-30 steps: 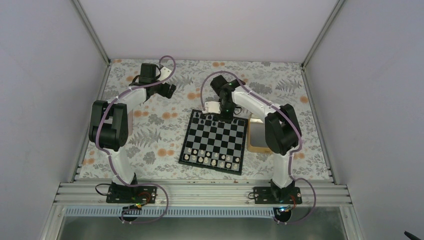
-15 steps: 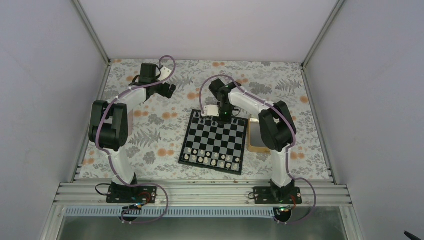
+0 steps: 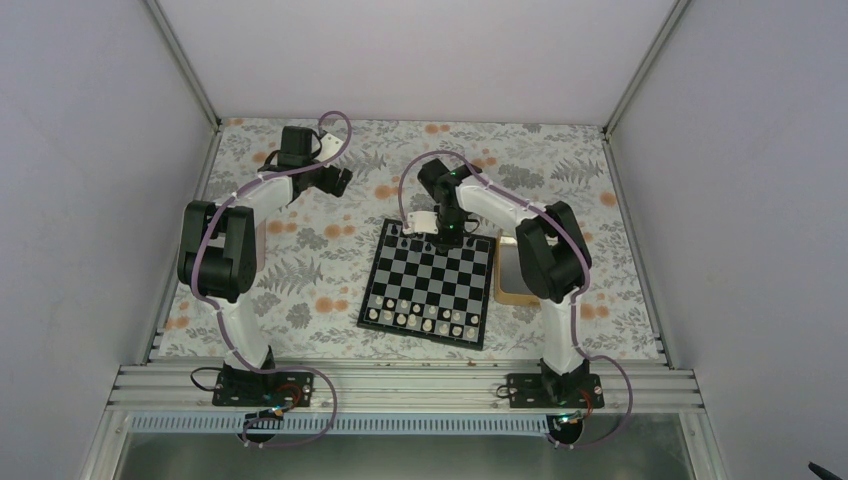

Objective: Set up the chess pieces on the board
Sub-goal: Place the chess piece on the chessboard, then pick up the chess piece from the storage box.

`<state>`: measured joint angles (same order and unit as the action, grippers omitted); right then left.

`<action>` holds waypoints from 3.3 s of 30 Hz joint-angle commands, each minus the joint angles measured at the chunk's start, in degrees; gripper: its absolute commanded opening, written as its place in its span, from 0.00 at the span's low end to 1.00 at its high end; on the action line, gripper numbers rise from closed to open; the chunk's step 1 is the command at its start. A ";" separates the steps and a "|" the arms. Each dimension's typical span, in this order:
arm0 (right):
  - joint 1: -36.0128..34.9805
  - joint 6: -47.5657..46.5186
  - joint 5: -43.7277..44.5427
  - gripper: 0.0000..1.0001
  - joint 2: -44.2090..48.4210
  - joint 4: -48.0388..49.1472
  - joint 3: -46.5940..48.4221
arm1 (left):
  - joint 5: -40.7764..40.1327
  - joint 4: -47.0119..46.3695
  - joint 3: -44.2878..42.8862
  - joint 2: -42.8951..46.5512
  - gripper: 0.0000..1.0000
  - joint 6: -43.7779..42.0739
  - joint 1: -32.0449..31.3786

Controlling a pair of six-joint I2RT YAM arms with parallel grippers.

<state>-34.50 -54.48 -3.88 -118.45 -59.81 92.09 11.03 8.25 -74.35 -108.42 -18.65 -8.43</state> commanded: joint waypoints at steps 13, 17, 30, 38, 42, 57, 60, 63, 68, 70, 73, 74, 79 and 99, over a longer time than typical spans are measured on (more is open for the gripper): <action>4.93 1.61 1.46 0.34 15.54 -5.40 2.33 | 0.74 -1.13 -0.53 0.01 1.00 -0.33 -0.01; 13.78 2.36 6.35 0.34 20.13 -6.96 -1.18 | 0.88 -1.40 -0.61 0.11 1.00 -0.07 0.00; 35.85 -1.09 3.90 0.34 26.42 0.28 -21.48 | 0.60 -1.14 -1.13 -0.33 1.00 -0.06 -0.10; 35.91 1.56 3.87 0.34 27.25 7.27 -32.67 | 0.32 -1.28 -0.98 -0.48 1.00 0.27 -0.26; 35.91 2.16 3.74 0.34 27.40 9.10 -34.94 | 0.31 -1.23 -1.02 -0.26 1.00 0.37 -0.49; 36.00 1.66 4.24 0.30 26.26 12.53 -36.92 | 0.31 -1.31 -0.60 0.05 1.00 0.38 -0.72; 36.00 1.38 3.07 0.30 27.24 11.48 -35.77 | 0.23 -1.26 -0.71 -0.12 1.00 0.31 -0.71; 36.00 0.98 1.42 0.30 29.23 9.81 -34.04 | 0.35 -1.30 -0.69 -0.10 1.00 0.37 -0.72; 36.60 0.31 2.12 0.31 29.85 9.06 -33.06 | 0.57 -1.24 -0.71 -0.33 1.00 0.29 -0.72; 37.06 0.10 2.40 0.31 29.22 9.11 -32.87 | 0.62 -1.30 -0.72 -0.26 1.00 0.29 -0.77; 37.71 -0.09 2.90 0.31 27.85 9.44 -32.76 | 0.62 -1.24 -0.63 -0.13 1.00 0.20 -0.76; 37.87 -0.10 2.86 0.32 27.43 9.56 -32.77 | 0.58 -1.27 -0.63 -0.12 1.00 0.20 -0.78; 38.18 -0.36 2.50 0.32 26.23 10.34 -32.59 | 0.66 -1.27 -0.52 -0.36 1.00 0.20 -0.74; 38.19 -0.19 0.96 0.04 21.91 10.85 -30.54 | 1.72 -0.76 -1.16 -0.84 1.00 0.02 -0.82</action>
<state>3.14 -54.46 -1.04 -96.73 -48.07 59.55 11.29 8.27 -74.35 -108.49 -18.65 -8.91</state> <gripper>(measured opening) 0.068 0.999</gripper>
